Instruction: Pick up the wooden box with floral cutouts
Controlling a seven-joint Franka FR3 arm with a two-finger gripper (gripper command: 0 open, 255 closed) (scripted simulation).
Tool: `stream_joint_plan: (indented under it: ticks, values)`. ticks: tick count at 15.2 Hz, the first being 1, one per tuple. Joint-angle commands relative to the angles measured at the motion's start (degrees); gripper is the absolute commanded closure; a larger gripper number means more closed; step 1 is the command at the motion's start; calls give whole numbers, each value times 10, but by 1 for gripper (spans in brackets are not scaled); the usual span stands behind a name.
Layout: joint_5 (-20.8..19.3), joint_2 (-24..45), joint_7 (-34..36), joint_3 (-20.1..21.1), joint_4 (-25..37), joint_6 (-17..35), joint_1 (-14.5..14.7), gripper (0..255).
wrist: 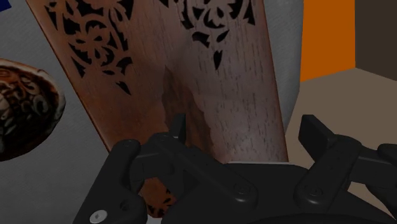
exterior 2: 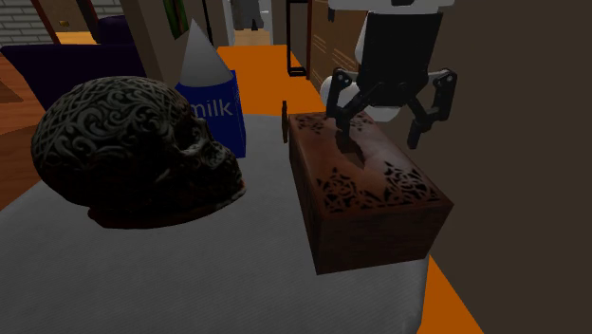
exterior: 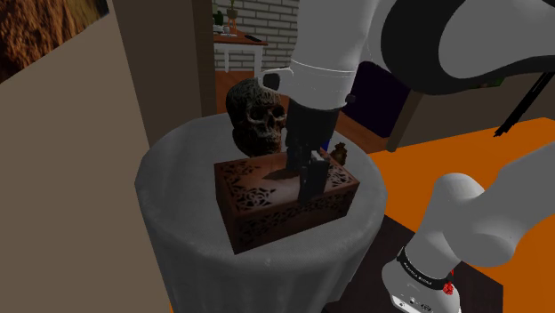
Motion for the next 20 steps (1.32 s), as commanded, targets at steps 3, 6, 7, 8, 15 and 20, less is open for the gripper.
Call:
stream_joint_plan:
  ticks: [3,6,7,8,15,20]
  values:
    - [0,3,-2,1,-10,13,0,255]
    - [0,2,-3,0,-12,14,0,255]
    - [0,2,-2,1,-11,13,0,255]
    - [0,2,-2,0,-11,13,0,255]
    - [-2,5,1,-1,15,-10,-1,255]
    - [-6,11,4,-4,58,-47,-4,255]
